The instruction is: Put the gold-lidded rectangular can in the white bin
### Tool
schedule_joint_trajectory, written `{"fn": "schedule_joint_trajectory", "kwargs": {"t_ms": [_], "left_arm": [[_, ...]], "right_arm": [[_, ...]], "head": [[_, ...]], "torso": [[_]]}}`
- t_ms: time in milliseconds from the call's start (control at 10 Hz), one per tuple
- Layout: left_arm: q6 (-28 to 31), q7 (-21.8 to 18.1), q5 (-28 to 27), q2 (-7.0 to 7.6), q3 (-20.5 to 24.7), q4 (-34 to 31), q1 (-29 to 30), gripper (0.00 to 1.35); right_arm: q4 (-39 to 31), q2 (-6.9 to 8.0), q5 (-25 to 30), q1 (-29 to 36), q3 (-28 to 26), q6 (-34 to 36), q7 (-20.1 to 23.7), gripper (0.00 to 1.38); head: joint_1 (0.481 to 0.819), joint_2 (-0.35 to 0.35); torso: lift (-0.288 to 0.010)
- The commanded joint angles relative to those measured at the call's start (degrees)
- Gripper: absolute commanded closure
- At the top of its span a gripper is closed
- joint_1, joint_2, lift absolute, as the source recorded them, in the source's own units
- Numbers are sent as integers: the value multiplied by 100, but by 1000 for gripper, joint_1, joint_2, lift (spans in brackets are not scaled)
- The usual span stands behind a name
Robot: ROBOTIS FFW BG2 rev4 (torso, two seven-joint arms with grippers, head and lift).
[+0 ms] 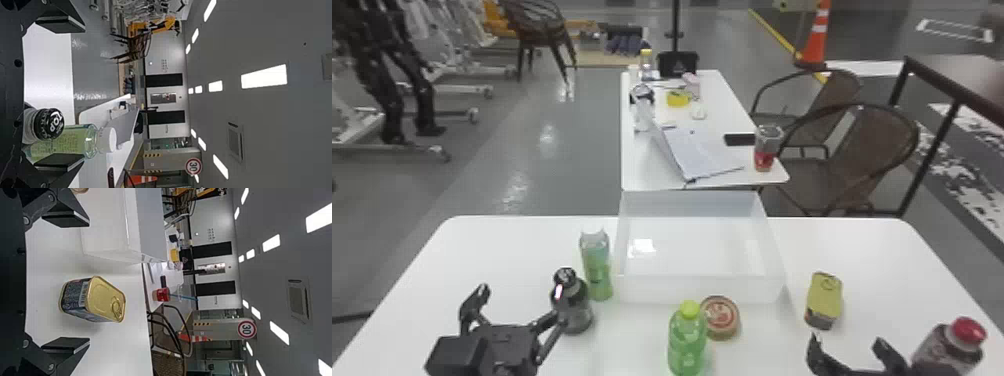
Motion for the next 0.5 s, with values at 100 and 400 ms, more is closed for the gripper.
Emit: {"fn": "schedule_joint_trajectory", "kwargs": {"t_ms": [100,400], "left_arm": [[-8,0,0,0,12,-1,0,145],[-43,0,9,0,21,8,9,145]], "right_arm": [[434,-78,97,-257,5,-67,0,223],[1040,-122,-26,-591,-4,-76,0,217]], "head": [[549,0],[549,0]], "torso": [[-100],[-100]]}}
